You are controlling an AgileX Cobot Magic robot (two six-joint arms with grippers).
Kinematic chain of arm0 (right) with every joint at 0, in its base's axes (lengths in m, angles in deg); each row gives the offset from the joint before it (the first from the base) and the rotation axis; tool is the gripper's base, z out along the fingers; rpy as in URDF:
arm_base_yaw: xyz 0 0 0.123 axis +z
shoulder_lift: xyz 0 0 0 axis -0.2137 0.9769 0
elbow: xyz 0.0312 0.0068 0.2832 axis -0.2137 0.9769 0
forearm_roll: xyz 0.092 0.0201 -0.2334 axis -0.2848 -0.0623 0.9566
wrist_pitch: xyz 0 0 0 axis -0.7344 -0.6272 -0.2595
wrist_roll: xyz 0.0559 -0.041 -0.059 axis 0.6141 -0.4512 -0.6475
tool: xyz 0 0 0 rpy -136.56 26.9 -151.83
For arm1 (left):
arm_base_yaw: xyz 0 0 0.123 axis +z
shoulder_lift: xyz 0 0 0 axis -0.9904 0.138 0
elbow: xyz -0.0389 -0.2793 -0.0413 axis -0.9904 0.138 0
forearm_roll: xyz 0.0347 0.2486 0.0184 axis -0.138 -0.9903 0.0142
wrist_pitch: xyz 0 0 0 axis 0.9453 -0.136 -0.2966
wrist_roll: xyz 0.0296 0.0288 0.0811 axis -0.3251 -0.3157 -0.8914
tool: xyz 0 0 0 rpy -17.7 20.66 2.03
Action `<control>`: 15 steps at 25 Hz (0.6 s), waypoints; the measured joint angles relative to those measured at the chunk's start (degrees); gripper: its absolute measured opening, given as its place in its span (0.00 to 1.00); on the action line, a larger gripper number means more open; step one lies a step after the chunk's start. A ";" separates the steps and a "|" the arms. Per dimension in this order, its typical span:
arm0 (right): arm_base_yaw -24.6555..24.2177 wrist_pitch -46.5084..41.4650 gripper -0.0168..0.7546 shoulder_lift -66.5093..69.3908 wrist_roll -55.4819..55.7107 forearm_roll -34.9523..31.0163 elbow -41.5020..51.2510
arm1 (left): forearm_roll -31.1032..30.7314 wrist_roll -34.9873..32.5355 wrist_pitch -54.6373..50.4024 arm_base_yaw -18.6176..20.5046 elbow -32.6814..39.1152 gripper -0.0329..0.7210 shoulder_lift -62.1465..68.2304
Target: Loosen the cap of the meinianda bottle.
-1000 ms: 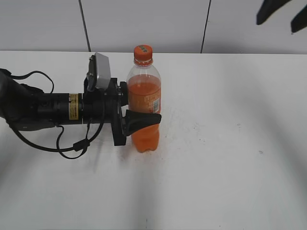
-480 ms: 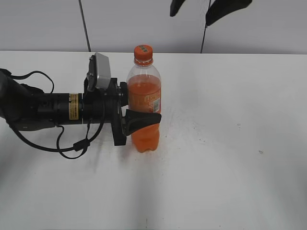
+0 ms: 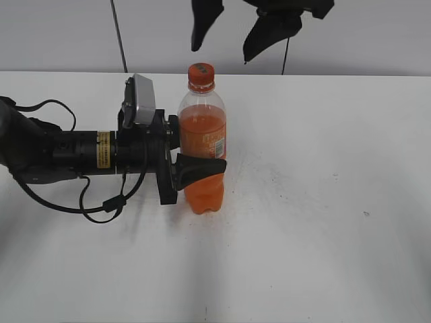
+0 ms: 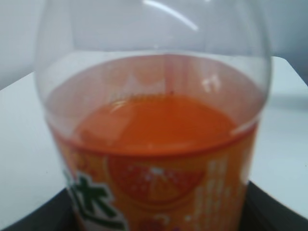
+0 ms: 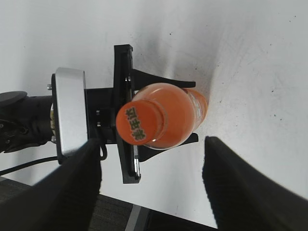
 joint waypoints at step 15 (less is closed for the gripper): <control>1.90 0.74 0.66 4.28 0.66 0.30 -0.89 | 0.00 0.00 0.00 0.00 -0.01 0.60 0.00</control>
